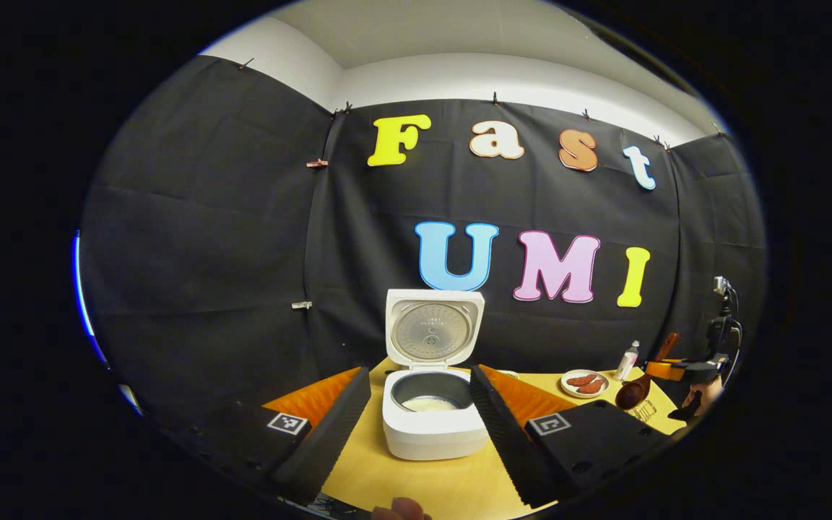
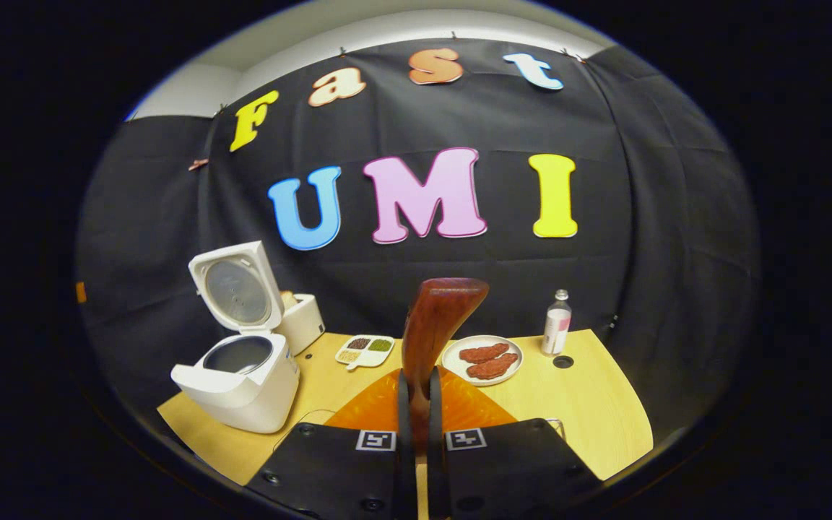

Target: Close the left gripper, press the button to open the rice cooker; take a wooden spoon from the chopstick holder with the right hand, scoop a spoonful of rice and pour it into the rice cooker, then put the wooden spoon back into the chopstick holder.

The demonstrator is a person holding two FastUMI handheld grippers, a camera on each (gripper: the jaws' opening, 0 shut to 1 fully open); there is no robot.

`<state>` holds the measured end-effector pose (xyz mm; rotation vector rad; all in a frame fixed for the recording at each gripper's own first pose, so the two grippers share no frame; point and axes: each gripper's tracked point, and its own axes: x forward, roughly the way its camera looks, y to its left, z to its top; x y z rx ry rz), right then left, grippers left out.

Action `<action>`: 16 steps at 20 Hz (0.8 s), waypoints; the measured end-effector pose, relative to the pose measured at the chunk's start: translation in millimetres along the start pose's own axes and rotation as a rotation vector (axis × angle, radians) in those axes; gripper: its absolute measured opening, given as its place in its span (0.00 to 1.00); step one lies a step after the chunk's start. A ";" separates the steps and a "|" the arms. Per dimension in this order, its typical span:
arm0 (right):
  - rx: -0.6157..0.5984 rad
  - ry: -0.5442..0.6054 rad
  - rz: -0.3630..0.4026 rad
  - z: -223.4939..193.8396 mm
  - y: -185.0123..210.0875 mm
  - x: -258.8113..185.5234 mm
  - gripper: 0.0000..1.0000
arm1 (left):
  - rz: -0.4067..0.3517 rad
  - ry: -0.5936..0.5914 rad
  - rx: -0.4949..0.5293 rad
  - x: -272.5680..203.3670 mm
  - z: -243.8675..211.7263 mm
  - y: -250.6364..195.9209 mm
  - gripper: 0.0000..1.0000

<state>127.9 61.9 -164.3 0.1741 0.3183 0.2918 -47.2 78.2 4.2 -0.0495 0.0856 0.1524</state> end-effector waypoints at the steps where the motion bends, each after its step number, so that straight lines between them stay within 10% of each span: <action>1: -0.029 0.017 -0.001 -10.5 12.0 3.0 0.11 | -0.009 0.001 0.002 1.7 0.4 4.1 0.95; 12: -0.443 0.238 -0.122 -132.7 53.1 54.4 0.11 | -0.079 0.012 0.008 24.5 -2.6 41.9 0.95; 16: -0.365 0.329 -0.167 -171.8 56.6 56.1 0.11 | -0.069 0.013 0.005 26.3 -3.1 57.9 0.95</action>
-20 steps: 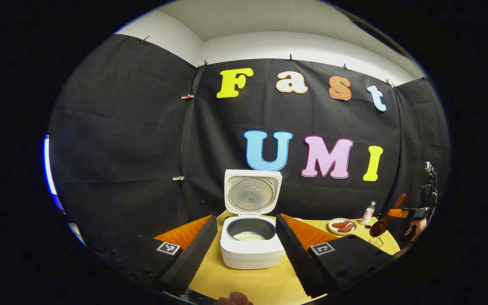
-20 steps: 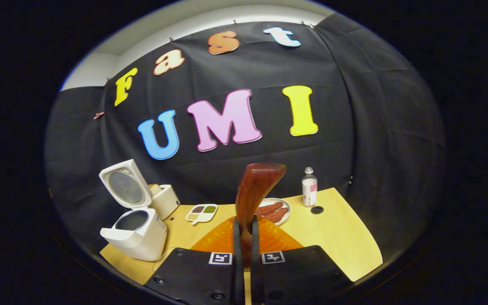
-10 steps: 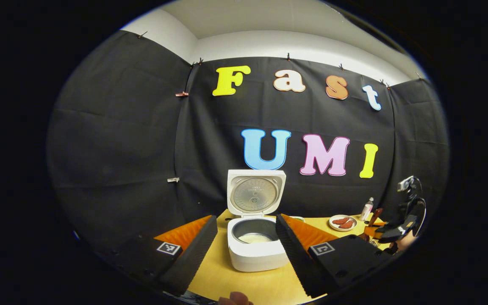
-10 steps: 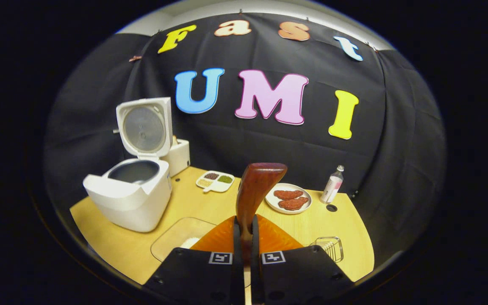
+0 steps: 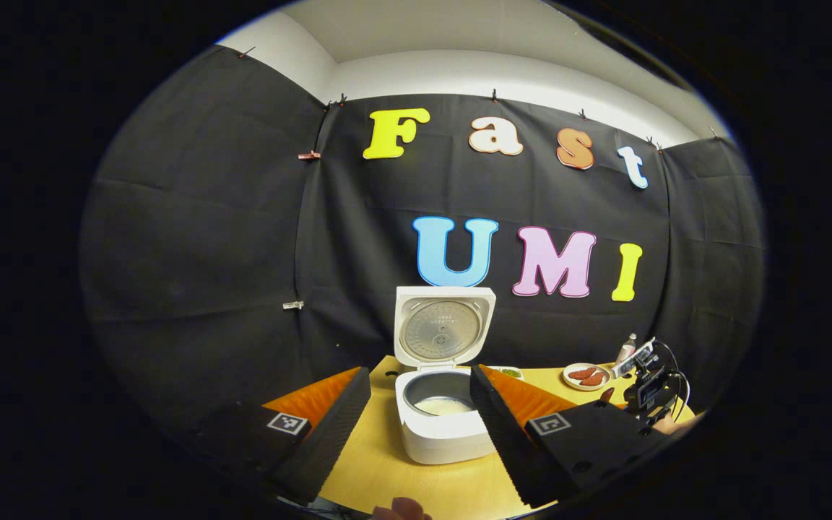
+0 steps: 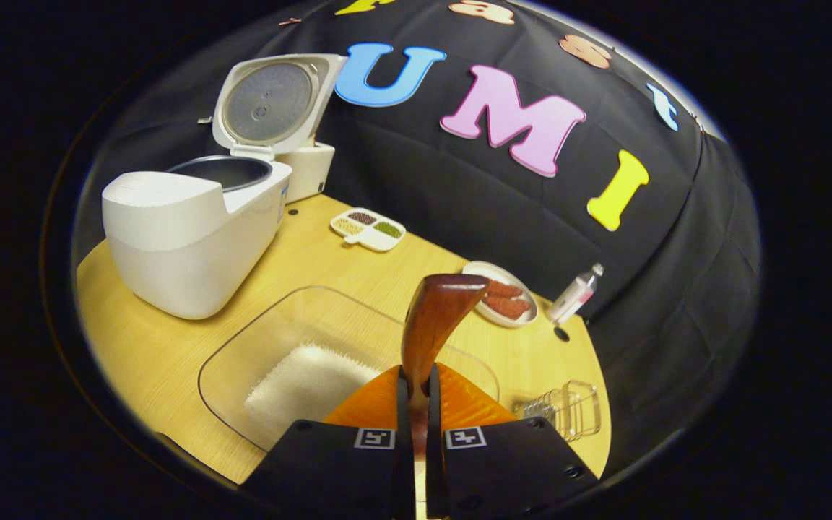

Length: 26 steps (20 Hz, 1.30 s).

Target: Close the left gripper, press the button to open the rice cooker; take a wooden spoon from the chopstick holder with the right hand, scoop a spoonful of rice and pour it into the rice cooker, then put the wooden spoon back into the chopstick holder.

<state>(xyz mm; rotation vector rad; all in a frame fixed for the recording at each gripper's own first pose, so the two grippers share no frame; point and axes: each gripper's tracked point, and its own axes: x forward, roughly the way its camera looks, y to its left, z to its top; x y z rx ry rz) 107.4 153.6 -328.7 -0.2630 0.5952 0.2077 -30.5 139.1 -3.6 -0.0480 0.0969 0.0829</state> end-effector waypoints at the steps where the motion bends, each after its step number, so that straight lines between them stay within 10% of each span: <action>1: 0.049 0.001 -0.004 2.2 4.0 -0.5 0.11 | 0.004 0.000 0.000 -1.0 0.1 3.2 0.95; 26: 1.272 -0.072 0.203 10.8 -29.4 -17.4 0.10 | 0.024 -0.004 -0.030 -15.9 -20.8 31.3 0.95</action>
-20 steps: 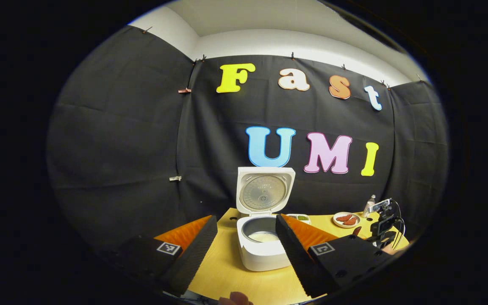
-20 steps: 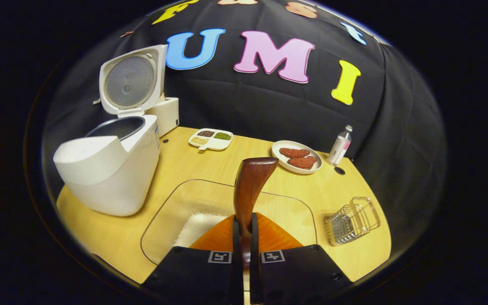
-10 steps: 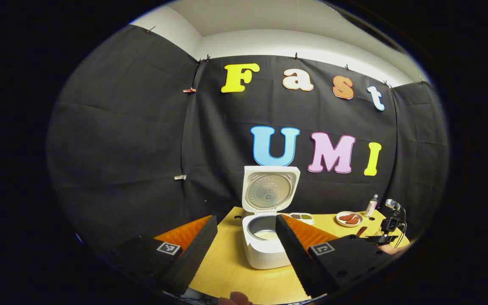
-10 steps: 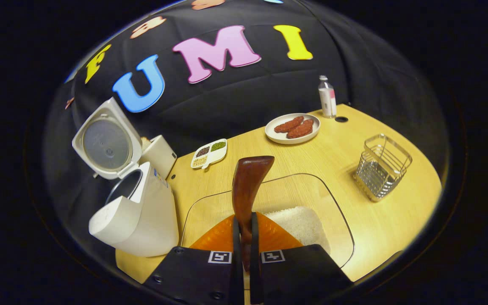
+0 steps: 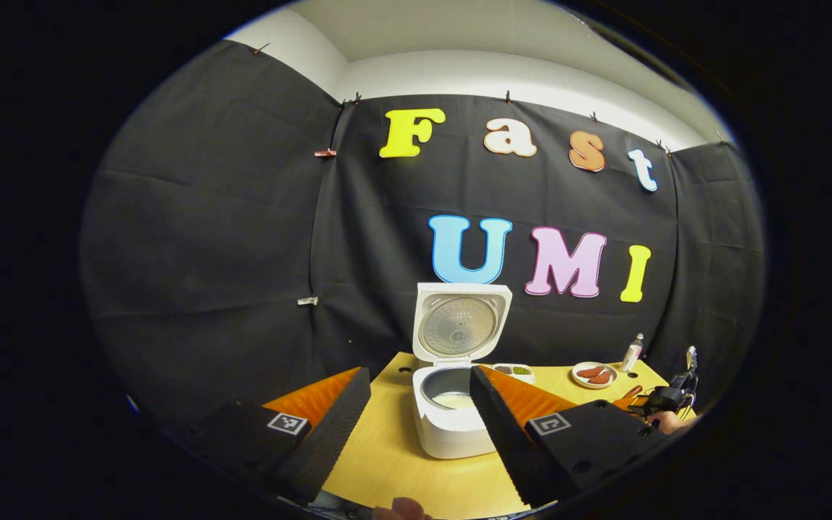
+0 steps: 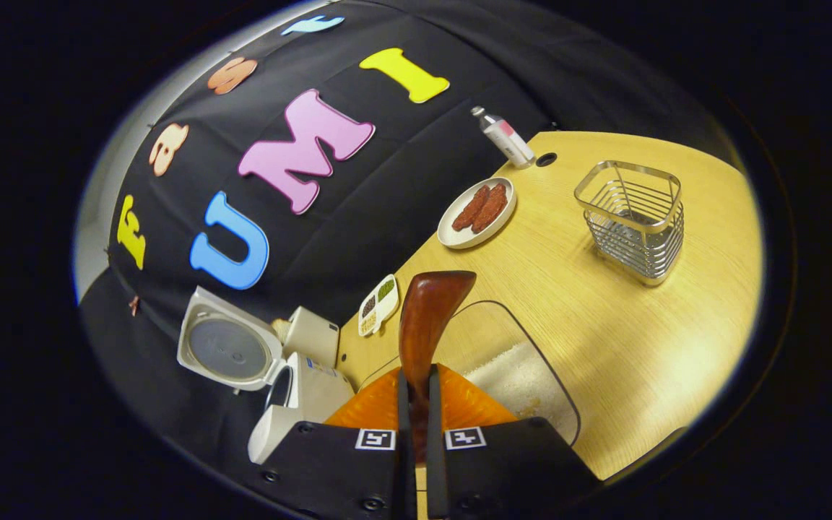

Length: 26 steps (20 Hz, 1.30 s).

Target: Close the left gripper, press the button to open the rice cooker; take a wooden spoon from the chopstick holder with the right hand, scoop a spoonful of rice and pour it into the rice cooker, then put the wooden spoon back into the chopstick holder.

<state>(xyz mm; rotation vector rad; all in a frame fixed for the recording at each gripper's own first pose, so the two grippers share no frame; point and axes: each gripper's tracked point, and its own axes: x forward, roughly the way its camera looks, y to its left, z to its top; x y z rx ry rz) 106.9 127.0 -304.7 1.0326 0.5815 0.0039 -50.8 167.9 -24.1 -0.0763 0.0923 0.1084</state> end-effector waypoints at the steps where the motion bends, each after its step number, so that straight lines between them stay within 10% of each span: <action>1: 0.028 -0.008 0.006 4.4 -1.9 -2.0 0.10 | 0.001 -0.002 0.000 -0.6 0.2 0.0 0.95; 10: 0.133 -0.047 0.076 40.1 23.2 -27.8 0.10 | -0.008 -0.014 -0.001 -5.6 -1.4 -4.7 0.95; 26: 0.033 0.045 0.327 -8.5 253.2 12.4 0.10 | 0.058 -0.018 -0.029 -21.6 -12.0 29.8 0.95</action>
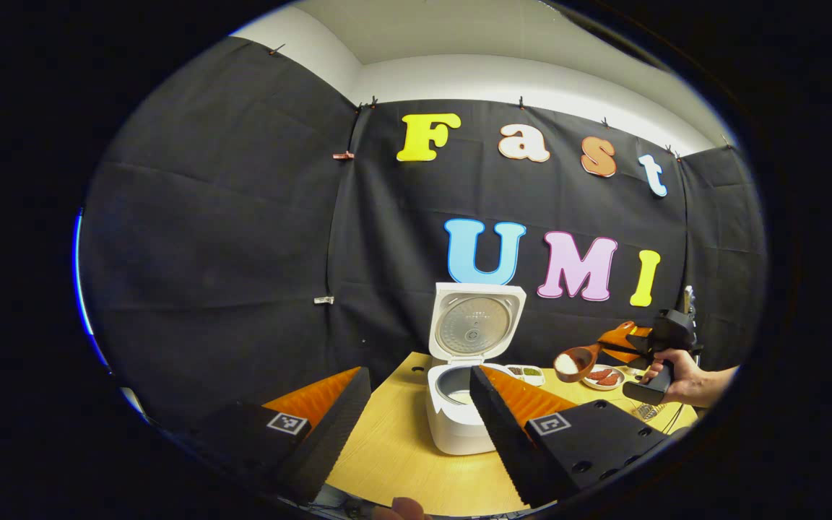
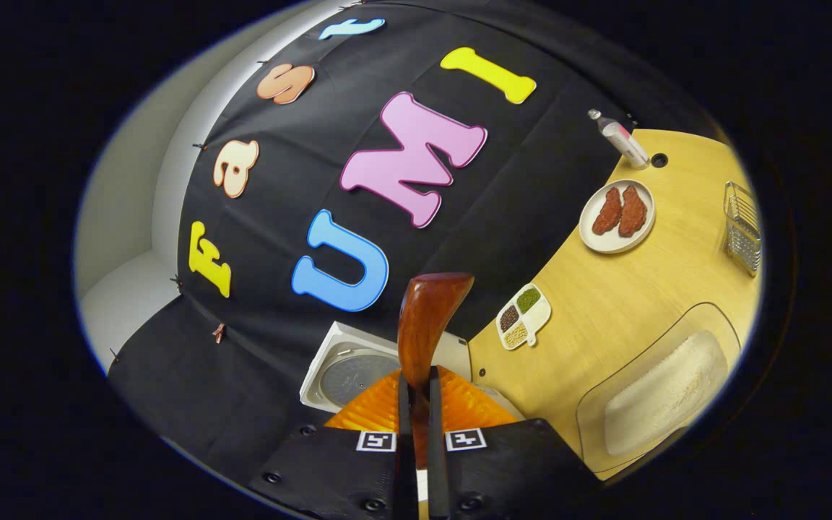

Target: Close the left gripper, press the button to open the rice cooker; take a wooden spoon from the chopstick holder with the right hand, scoop a spoonful of rice and pour it into the rice cooker, then put the wooden spoon back into the chopstick holder.

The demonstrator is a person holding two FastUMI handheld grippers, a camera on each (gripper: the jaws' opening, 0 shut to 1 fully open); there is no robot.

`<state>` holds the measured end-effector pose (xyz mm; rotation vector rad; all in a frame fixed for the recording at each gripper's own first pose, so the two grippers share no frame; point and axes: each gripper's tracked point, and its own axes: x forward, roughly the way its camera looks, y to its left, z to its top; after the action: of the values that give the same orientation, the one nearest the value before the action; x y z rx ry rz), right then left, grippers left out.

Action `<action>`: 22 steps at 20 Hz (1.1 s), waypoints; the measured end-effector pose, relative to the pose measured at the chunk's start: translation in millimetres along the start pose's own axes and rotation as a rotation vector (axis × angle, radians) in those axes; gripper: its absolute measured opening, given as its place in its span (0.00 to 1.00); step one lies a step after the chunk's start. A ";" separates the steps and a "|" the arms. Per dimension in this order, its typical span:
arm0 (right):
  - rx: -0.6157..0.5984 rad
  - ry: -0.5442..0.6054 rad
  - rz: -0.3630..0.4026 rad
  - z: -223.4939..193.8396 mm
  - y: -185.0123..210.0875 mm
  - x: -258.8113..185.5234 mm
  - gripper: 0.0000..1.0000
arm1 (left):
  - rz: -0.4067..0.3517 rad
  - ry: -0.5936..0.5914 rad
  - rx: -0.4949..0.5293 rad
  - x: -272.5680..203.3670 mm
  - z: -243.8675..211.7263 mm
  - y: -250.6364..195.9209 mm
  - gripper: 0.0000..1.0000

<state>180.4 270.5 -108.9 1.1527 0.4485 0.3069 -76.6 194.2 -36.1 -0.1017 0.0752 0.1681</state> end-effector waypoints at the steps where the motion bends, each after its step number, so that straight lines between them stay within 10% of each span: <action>1: 0.004 0.016 0.004 -11.5 7.1 9.1 0.10 | 0.006 0.002 -0.006 -0.5 -0.7 2.4 0.95; 22: -0.594 0.165 -0.079 -137.0 25.4 153.0 0.10 | 0.169 0.040 -0.027 -31.9 -29.5 79.3 0.95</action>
<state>246.3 460.2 -158.9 0.5315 0.5028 0.4327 -123.4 263.6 -70.2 -0.1257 0.1215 0.3360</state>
